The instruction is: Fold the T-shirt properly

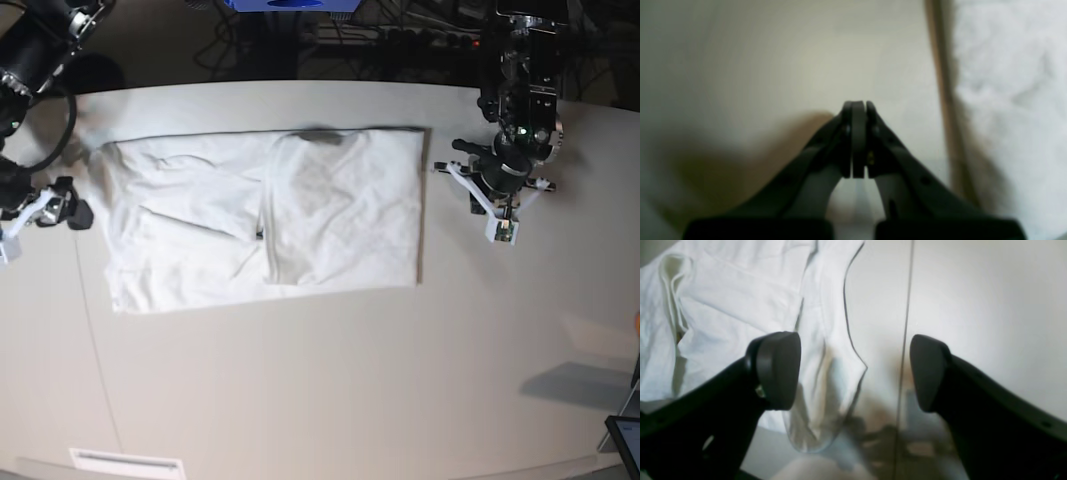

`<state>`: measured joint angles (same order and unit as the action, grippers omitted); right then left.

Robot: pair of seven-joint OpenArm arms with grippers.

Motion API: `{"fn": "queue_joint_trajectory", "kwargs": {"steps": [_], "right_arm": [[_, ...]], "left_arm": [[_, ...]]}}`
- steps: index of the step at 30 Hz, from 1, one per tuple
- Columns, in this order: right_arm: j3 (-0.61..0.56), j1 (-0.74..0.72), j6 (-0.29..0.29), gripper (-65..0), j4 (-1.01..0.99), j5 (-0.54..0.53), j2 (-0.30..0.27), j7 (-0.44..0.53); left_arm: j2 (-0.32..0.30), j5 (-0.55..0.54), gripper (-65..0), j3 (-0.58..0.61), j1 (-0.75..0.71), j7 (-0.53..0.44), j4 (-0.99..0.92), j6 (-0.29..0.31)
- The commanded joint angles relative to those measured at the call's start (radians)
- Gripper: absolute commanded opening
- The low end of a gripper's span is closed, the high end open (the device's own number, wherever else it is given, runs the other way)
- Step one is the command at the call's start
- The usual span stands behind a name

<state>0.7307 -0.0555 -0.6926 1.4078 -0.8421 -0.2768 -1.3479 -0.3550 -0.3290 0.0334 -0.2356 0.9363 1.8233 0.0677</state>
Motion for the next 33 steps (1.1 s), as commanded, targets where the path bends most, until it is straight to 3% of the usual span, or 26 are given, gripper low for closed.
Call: {"fn": "queue_joint_trajectory", "kwargs": {"steps": [1,4,7,11,20,27,33], "right_arm": [[0.000,-0.016,-0.006,-15.8,-0.006,-0.029,-0.020,0.021],[0.000,-0.033,-0.006,-15.8,-0.032,-0.029,-0.020,0.021],[-0.052,-0.045,-0.006,-15.8,-0.032,-0.030,-0.025,0.025],[-0.105,-0.063,-0.006,-15.8,-0.100,-0.030,-0.031,0.029],[-0.110,-0.066,-0.006,-15.8,-0.164,-0.029,-0.031,0.061],[-0.145,-0.040,-0.006,-16.1,-0.155,-0.033,0.006,0.060],[-0.193,-0.025,-0.006,-16.3,-0.157,-0.030,0.035,0.069]], "left_arm": [[-0.013,0.028,-65.0,-0.007,0.005,-0.013,0.003,-0.003],[-0.013,0.058,-65.0,-0.007,0.005,-0.015,-0.021,0.004],[-0.013,0.055,-65.0,-0.008,0.005,-0.015,-0.033,0.047],[-0.006,0.054,-65.0,-0.008,0.011,-0.015,-0.069,0.048],[-0.005,0.054,-65.0,-0.002,0.015,-0.018,-0.129,0.050],[0.067,0.054,-65.0,0.006,0.048,-0.018,-0.125,0.050],[0.093,0.054,-65.0,0.006,0.049,-0.018,-0.124,0.051]]}}
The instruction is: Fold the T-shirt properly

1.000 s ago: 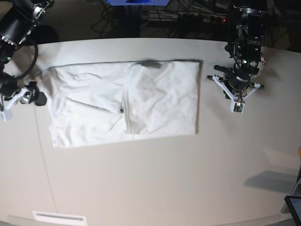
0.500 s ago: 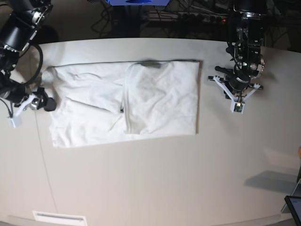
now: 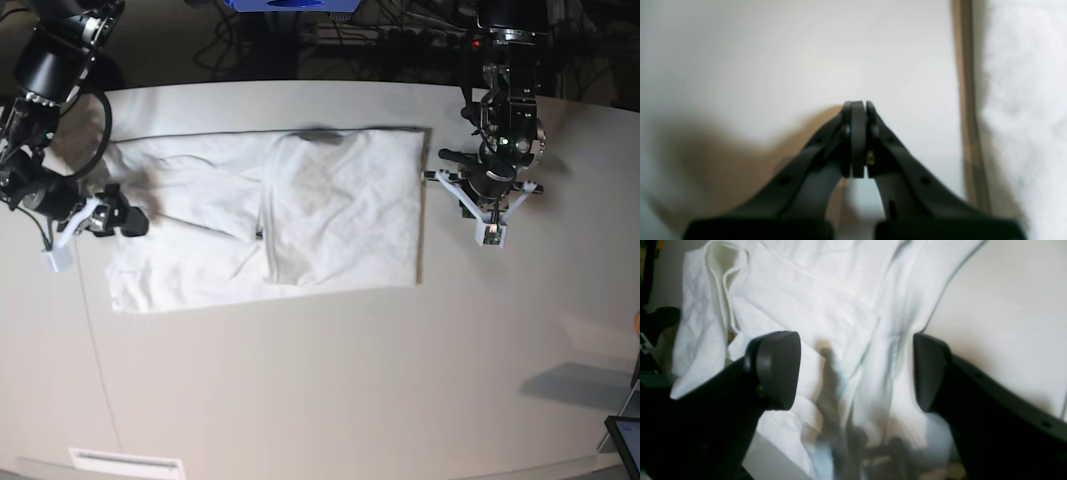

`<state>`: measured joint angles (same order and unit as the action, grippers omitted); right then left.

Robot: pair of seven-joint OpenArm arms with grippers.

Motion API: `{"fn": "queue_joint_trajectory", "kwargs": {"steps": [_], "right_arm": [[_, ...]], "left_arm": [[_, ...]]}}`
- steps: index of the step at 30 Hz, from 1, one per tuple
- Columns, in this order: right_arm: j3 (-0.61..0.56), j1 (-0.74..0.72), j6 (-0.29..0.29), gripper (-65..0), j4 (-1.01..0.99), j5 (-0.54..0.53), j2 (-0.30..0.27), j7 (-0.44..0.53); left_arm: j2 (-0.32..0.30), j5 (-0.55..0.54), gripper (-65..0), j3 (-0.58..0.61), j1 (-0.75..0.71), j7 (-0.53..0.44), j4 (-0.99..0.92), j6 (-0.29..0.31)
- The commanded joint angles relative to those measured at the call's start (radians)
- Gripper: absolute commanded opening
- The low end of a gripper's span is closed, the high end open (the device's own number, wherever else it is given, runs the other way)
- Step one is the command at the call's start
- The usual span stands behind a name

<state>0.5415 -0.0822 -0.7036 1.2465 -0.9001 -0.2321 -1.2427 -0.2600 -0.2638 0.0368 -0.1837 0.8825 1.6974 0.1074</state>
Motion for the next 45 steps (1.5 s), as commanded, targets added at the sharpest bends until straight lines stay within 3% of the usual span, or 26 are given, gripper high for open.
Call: {"fn": "queue_joint_trajectory", "kwargs": {"steps": [1,7,19,24,32,39,45], "right_arm": [[-0.004,0.003,0.005,-16.3,0.003,0.029,-0.010,-0.036],[-0.007,0.005,0.005,-16.4,0.005,0.029,0.004,-0.038],[-0.047,0.008,0.005,-16.7,-0.001,0.028,0.024,-0.035],[-0.048,0.005,0.005,-31.6,-0.003,0.029,0.026,-0.035],[-0.048,0.000,0.005,-64.1,-0.003,0.029,0.020,-0.035],[-0.045,-0.003,0.005,-64.6,0.002,0.031,0.015,-0.033],[-0.048,0.000,0.005,-64.7,0.006,0.029,-0.049,0.019]], "left_arm": [[0.000,-0.012,-65.0,0.002,-0.003,0.036,0.002,0.012],[0.005,-0.012,-64.8,0.099,0.014,0.036,-0.003,0.012],[0.032,-0.012,-64.8,0.101,0.037,0.036,-0.004,0.012],[0.032,-0.012,-64.8,0.097,0.039,0.036,-0.004,0.012],[0.047,-0.013,-64.8,0.111,0.042,0.036,-0.004,0.012],[0.057,-0.013,-64.8,0.214,0.066,0.036,-0.026,0.012],[0.107,-0.013,-64.8,0.237,0.099,0.036,-0.036,0.012]]}}
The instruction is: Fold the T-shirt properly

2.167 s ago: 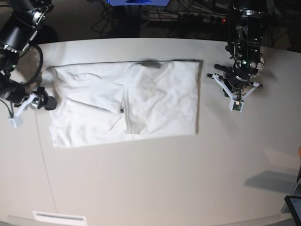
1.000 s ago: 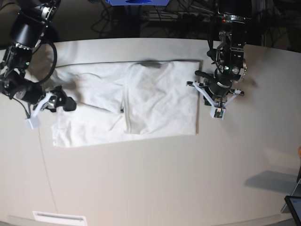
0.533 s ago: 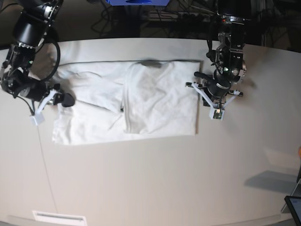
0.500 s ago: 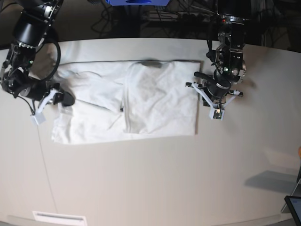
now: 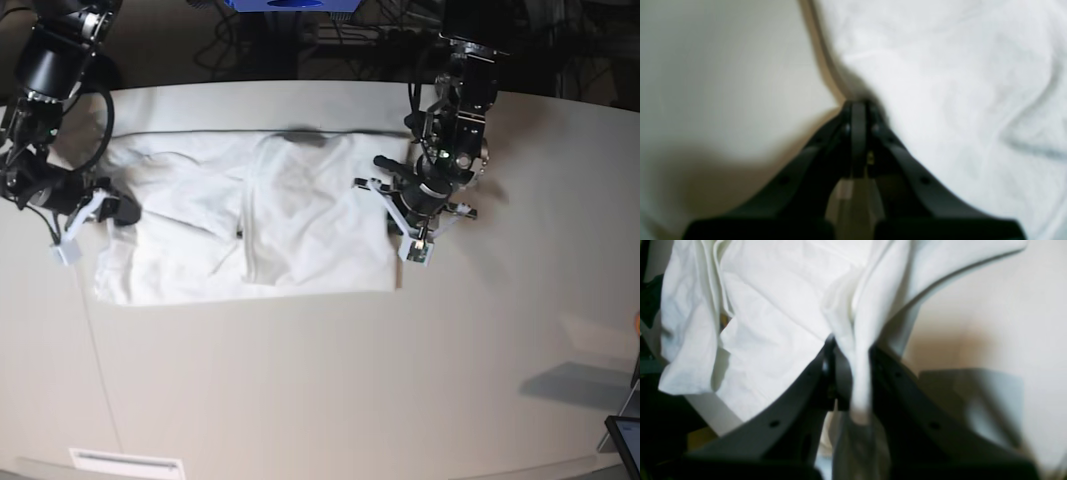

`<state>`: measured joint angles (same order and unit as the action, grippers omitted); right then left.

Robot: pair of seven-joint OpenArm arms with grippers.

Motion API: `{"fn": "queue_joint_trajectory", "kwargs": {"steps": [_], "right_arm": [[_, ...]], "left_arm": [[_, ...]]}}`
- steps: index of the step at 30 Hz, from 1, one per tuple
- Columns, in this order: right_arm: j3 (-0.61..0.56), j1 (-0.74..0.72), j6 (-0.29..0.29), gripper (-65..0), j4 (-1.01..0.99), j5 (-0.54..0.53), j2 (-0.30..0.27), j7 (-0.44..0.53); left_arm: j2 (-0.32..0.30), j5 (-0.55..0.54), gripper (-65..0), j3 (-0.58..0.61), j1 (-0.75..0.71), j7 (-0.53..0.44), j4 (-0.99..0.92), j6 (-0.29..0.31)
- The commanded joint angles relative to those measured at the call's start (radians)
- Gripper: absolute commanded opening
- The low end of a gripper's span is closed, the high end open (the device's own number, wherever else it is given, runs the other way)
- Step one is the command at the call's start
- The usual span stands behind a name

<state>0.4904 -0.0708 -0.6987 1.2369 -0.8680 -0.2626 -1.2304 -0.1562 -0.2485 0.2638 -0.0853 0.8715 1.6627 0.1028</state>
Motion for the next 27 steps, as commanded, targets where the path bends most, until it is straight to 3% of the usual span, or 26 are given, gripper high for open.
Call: {"fn": "queue_joint_trajectory", "kwargs": {"steps": [1,6,15,22,25,27], "right_arm": [[0.003,-0.010,0.001,-64.7,0.016,-0.003,-0.027,0.016],[0.003,-0.010,0.001,-64.7,0.016,-0.003,-0.062,0.024],[0.003,-0.014,0.001,-64.7,0.019,-0.001,-0.140,0.039],[0.001,0.019,0.001,-64.7,0.185,-0.001,-0.142,0.050],[0.001,0.032,0.112,-64.7,0.289,-0.003,-0.134,0.048],[0.000,0.039,0.155,-64.7,0.340,-0.007,-0.132,0.044]], "left_arm": [[0.011,-0.028,-64.8,0.010,0.003,0.048,-0.002,0.016],[0.042,-0.028,-64.8,0.015,0.006,0.050,0.003,0.016],[0.057,-0.028,-64.8,0.141,0.031,0.051,-0.002,0.016],[0.103,-0.028,-64.8,0.179,0.084,0.051,-0.088,0.016],[0.114,-0.028,-64.8,0.200,0.106,0.051,-0.108,0.016],[0.116,-0.028,-64.8,0.206,0.108,0.051,-0.108,0.016]]}}
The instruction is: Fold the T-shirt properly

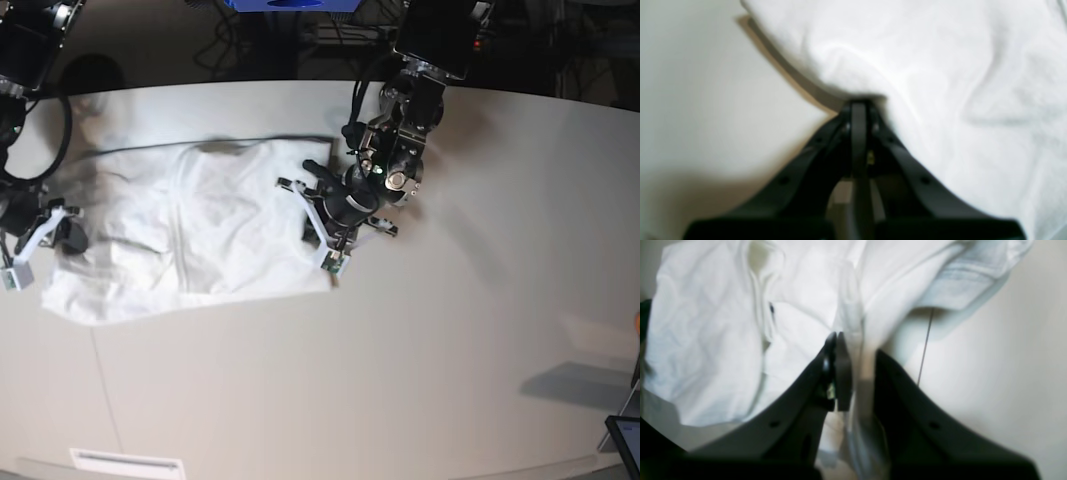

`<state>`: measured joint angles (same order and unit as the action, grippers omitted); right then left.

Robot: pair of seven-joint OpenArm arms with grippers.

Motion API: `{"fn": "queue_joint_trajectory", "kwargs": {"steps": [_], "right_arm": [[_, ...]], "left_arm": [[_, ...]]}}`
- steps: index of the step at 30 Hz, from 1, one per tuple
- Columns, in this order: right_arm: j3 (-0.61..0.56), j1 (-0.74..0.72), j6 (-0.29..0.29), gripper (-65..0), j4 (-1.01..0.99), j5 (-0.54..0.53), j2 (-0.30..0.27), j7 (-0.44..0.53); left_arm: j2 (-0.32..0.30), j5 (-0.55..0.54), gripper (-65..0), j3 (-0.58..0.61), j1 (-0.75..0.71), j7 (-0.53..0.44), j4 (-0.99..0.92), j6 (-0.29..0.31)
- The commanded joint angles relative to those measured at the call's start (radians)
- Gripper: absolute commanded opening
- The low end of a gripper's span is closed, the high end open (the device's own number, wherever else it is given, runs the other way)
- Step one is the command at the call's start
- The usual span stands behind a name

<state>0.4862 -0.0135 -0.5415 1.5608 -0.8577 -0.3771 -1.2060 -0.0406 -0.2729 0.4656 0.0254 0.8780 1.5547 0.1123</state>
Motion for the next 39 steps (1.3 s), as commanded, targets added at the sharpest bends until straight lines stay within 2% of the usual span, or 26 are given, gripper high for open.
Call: {"fn": "queue_joint_trajectory", "kwargs": {"steps": [1,4,10,16,19,24,28,34,39], "right_arm": [[-0.007,-0.018,0.011,-64.7,0.031,-0.018,-0.018,0.005],[-0.031,-0.018,0.036,-64.7,0.076,-0.019,-0.010,-0.010],[-0.044,-0.019,0.105,-64.7,0.174,-0.019,0.071,-0.074],[-0.045,-0.019,0.108,-64.7,0.244,-0.015,0.129,-0.113],[-0.047,-0.019,0.108,-64.7,0.250,-0.016,0.134,-0.117],[-0.113,-0.009,0.113,-64.7,0.304,-0.013,0.135,-0.116],[-0.146,-0.004,0.197,-64.7,0.320,-0.018,0.137,-0.111],[-0.232,0.002,0.266,-64.7,0.339,-0.002,0.148,-0.085],[-0.338,0.002,0.324,-64.7,0.378,0.142,0.146,-0.038]], "left_arm": [[0.003,-0.004,-64.8,0.005,-0.002,0.045,0.002,0.007],[0.023,-0.004,-64.7,0.006,0.018,0.046,-0.001,0.007],[0.040,-0.004,-64.7,0.005,0.037,0.048,-0.001,0.007],[0.051,-0.004,-64.7,0.006,0.072,0.048,-0.067,0.007],[0.067,-0.004,-64.7,0.006,0.086,0.048,-0.098,0.007],[0.074,-0.004,-64.7,0.006,0.086,0.048,-0.104,0.007],[0.095,-0.004,-64.7,0.008,0.086,0.048,-0.101,0.007],[0.120,-0.004,-64.7,0.008,0.086,0.048,-0.107,0.007],[0.127,-0.004,-64.7,0.008,0.086,0.048,-0.106,0.007]]}}
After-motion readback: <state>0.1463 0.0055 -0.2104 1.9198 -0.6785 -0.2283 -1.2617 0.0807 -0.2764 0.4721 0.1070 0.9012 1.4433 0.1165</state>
